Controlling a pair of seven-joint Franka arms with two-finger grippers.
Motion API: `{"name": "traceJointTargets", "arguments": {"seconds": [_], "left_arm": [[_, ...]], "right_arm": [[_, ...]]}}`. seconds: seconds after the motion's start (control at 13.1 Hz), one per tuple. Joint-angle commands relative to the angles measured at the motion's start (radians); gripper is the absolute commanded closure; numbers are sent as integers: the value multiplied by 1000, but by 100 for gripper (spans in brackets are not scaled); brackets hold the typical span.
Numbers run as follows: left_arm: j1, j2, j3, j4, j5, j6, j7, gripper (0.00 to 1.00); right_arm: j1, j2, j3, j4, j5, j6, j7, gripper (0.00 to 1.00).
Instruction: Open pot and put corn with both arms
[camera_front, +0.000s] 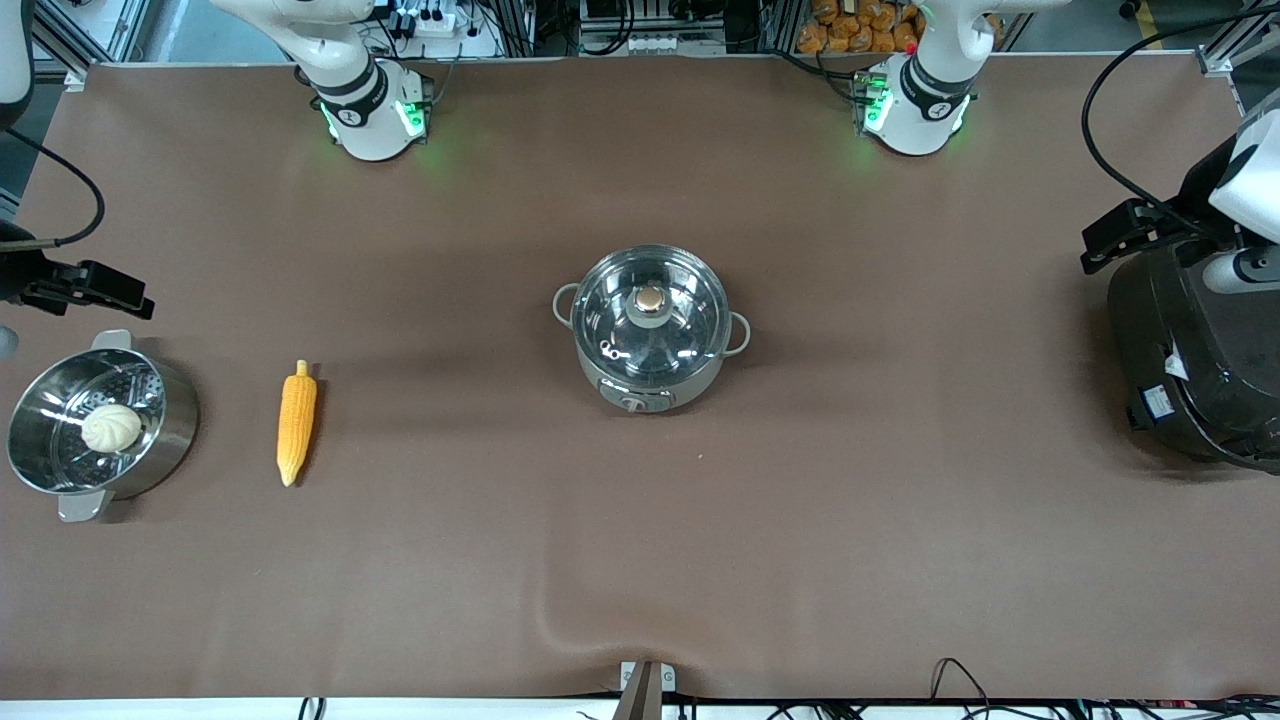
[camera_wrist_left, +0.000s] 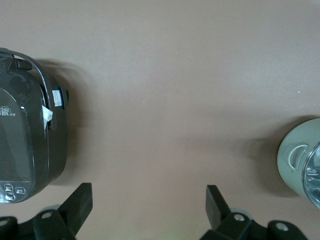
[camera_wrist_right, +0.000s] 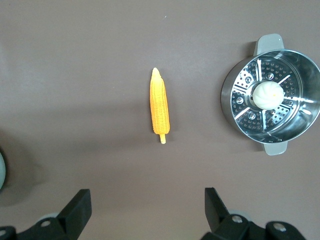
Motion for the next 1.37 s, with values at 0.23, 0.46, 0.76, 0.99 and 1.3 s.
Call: {"name": "traceJointTargets", "arguments": {"seconds": [0.23, 0.46, 0.76, 0.99, 1.3], "left_arm": [[-8, 10, -3, 19, 18, -14, 17, 0], [-6, 11, -3, 16, 20, -14, 19, 0], [-61, 39, -6, 16, 8, -14, 17, 0], [-144, 92, -6, 17, -50, 0, -48, 0], [-362, 180, -6, 16, -90, 84, -394, 0]], "right_arm": [[-9, -15, 11, 84, 16, -107, -4, 0], [-12, -10, 8, 69, 18, -91, -9, 0], [-9, -9, 7, -111, 41, 121, -9, 0], [-8, -16, 5, -330, 41, 343, -7, 0], [-9, 25, 5, -595, 37, 714, -10, 0]]}}
